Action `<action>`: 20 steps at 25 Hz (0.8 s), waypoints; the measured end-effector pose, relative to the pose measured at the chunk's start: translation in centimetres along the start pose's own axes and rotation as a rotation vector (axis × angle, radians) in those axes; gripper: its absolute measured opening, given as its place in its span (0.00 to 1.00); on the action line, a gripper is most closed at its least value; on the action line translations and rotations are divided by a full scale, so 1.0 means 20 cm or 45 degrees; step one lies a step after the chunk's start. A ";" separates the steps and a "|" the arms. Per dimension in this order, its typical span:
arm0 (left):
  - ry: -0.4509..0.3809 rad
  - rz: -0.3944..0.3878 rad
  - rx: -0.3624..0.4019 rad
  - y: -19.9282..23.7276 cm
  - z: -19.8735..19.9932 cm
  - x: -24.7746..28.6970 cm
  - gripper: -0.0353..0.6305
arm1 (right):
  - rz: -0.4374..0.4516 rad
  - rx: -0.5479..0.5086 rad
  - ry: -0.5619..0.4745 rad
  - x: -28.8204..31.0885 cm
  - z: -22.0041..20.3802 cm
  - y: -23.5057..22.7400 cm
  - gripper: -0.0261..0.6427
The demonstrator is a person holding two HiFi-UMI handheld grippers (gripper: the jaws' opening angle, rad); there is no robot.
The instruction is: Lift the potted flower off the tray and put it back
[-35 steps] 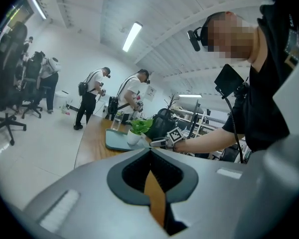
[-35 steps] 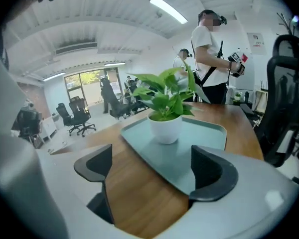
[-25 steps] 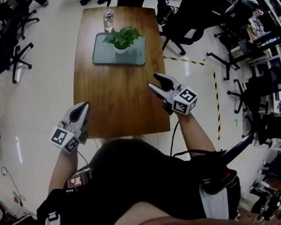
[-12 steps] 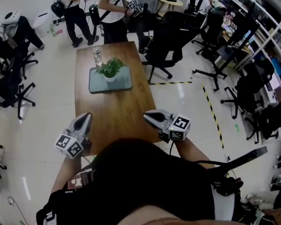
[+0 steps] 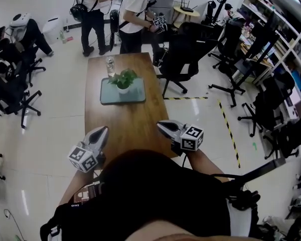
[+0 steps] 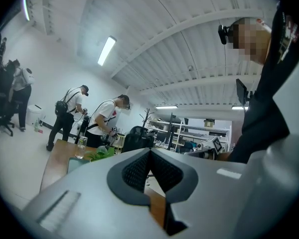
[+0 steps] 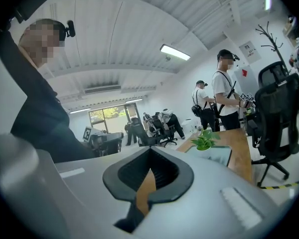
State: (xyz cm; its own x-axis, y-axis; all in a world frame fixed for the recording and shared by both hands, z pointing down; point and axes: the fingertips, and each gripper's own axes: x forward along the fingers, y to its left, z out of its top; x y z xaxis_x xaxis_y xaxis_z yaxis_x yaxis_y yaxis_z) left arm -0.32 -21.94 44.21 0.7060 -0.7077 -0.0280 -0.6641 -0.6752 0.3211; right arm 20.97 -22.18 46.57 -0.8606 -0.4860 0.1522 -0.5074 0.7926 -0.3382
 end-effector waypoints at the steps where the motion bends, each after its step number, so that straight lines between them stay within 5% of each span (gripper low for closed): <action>1: -0.002 0.005 0.001 0.01 0.00 -0.01 0.06 | 0.002 -0.009 0.006 0.01 0.00 0.00 0.06; 20: -0.009 0.046 -0.003 0.06 0.01 0.00 0.06 | 0.078 -0.065 0.043 0.07 0.01 -0.02 0.06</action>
State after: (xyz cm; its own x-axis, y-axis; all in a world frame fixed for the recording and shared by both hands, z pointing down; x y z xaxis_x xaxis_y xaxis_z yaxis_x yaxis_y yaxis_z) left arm -1.11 -22.77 44.38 0.6795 -0.7333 -0.0230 -0.6888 -0.6485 0.3241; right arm 19.96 -23.35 46.81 -0.8907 -0.4239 0.1643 -0.4545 0.8387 -0.2999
